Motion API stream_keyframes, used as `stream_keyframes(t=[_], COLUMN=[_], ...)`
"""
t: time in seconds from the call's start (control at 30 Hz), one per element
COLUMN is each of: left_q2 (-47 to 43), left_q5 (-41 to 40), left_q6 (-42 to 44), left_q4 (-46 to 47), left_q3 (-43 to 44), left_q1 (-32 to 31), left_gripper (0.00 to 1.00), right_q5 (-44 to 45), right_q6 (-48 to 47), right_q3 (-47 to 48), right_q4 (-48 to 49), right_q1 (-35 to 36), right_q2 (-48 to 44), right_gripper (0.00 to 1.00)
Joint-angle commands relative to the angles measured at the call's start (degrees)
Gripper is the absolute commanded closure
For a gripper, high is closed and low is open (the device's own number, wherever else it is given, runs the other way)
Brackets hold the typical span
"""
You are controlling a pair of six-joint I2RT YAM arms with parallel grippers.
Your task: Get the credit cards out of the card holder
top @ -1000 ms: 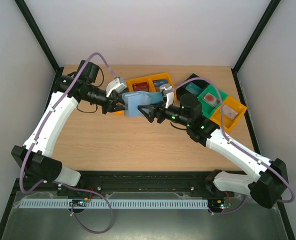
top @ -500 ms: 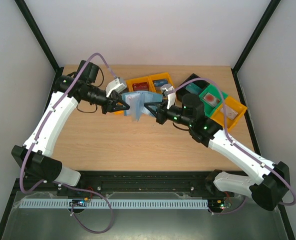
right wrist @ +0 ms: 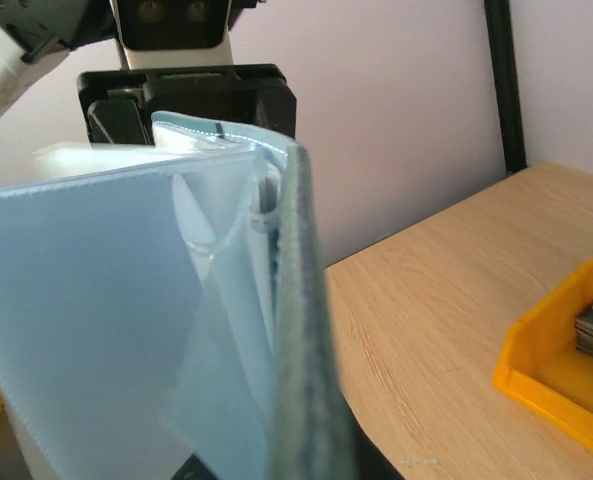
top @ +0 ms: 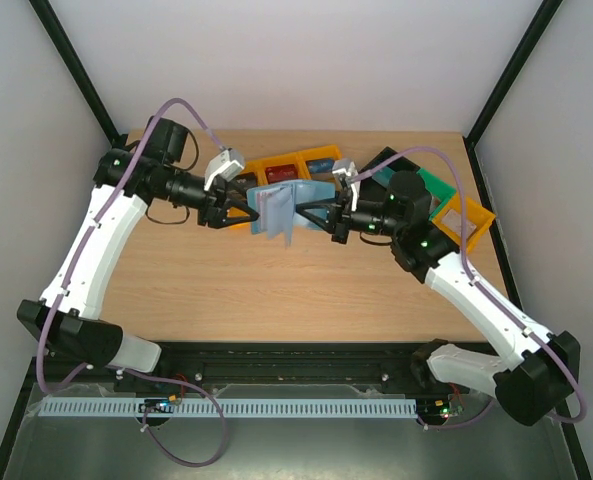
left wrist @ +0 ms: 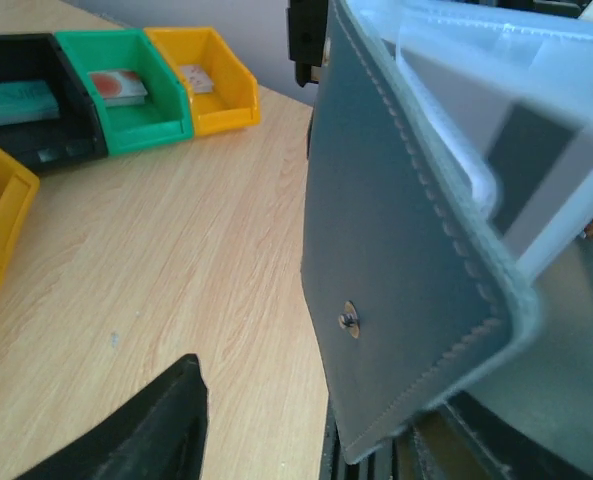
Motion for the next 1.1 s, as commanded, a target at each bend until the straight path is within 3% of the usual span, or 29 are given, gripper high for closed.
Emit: stream_keyframes(t=[0.0, 0.5, 0.8, 0.87, 0.93, 0.97, 1.07], left_q2=[-1.34, 0.28, 0.50, 0.43, 0.41, 0.34, 0.04], left_q5=[3.61, 4.91, 2.44, 2.64, 2.27, 1.60, -1.95], left_q6=[-1.16, -2.60, -4.77, -4.78, -4.97, -5.33, -7.72], left_q4=[0.40, 2.09, 4.42, 4.37, 4.35, 4.61, 5.93], left_q3=[1.51, 1.73, -0.33, -0.39, -0.23, -0.21, -0.56], left_q1=[0.20, -2.93, -3.95, -4.03, -4.04, -4.04, -3.97], left_gripper=[0.46, 0.49, 0.60, 0.68, 0.86, 0.96, 0.98], right_q5=[-8.94, -15.77, -18.68, -18.33, -16.77, -15.61, -6.63], right_q6=[-3.23, 4.27, 5.31, 4.12, 3.03, 2.12, -2.68], right_q3=[5.29, 4.83, 4.50, 4.46, 4.45, 4.77, 6.21], right_q4=[-0.56, 8.91, 10.29, 9.02, 7.88, 6.91, -2.24], right_q1=[-0.44, -0.39, 0.21, 0.22, 0.22, 0.16, -0.22], right_q2=[2.35, 7.20, 7.62, 7.38, 7.00, 6.78, 5.64], right_gripper=[0.98, 0.98, 0.98, 0.98, 0.93, 0.85, 0.57])
